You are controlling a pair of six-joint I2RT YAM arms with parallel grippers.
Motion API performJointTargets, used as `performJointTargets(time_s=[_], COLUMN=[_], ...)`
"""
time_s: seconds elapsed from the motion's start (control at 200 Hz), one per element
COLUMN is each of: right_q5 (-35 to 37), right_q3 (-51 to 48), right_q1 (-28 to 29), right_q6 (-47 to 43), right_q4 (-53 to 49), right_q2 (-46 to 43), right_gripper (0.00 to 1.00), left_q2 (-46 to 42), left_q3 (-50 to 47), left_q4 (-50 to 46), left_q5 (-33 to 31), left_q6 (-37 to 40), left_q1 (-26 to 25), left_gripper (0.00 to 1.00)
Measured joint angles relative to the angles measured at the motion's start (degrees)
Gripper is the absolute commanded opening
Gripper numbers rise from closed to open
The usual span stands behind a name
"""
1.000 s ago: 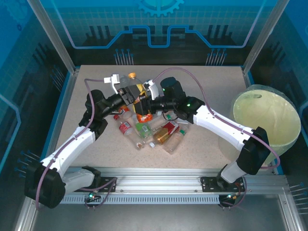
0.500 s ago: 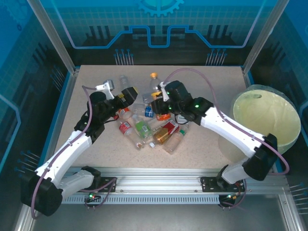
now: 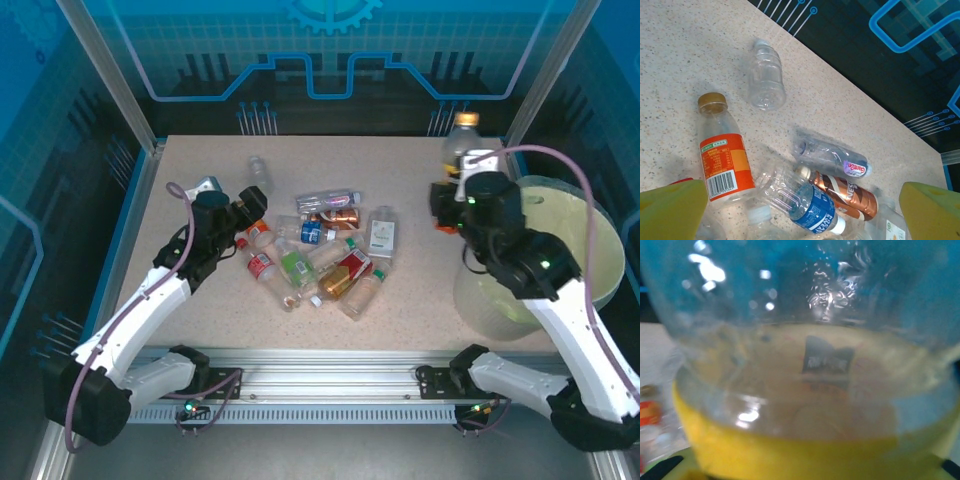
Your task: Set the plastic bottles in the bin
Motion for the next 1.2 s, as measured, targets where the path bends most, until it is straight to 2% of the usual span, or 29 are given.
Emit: performJointTargets(time_s=[0.185, 0.345, 0.545, 0.65, 0.885, 1.015, 1.201], right_q5=[7.8, 10.5, 2.7, -1.3, -6.5, -10.4, -17.1], right_q3=[0.1, -0.9, -4.4, -6.2, -14.3, -19.3, -23.6], right_q1=[-11.2, -21.0, -37.4, -42.9, -49.2, -50.3, -50.6], right_q6=[-2.8, -4.3, -4.5, -4.5, -3.8, -3.2, -2.8], right_q4=[-5.0, -7.6, -9.1, -9.2, -7.8, -5.6, -1.8], right_q2=[-5.7, -6.0, -3.3, -2.6, -3.3, -4.9, -6.4], right_gripper=[0.41, 0.42, 0.43, 0.44, 0.50, 0.54, 0.62], left_q2=[0.3, 0.4, 0.4, 0.4, 0.1, -0.7, 1.6], left_q3=[0.0, 0.0, 0.0, 0.0, -0.4, -3.5, -2.8], left_q4=[0.0, 0.0, 0.0, 0.0, 0.6, 3.2, 2.4], left_q5=[-0.3, -0.3, -0.3, -0.3, 1.0, 3.6, 6.8], left_q6=[0.0, 0.0, 0.1, 0.1, -2.4, -6.3, -6.8], left_q1=[0.0, 0.0, 0.0, 0.0, 0.0, 0.5, 1.2], left_gripper=[0.99, 0.99, 0.99, 0.99, 0.99, 0.99, 0.99])
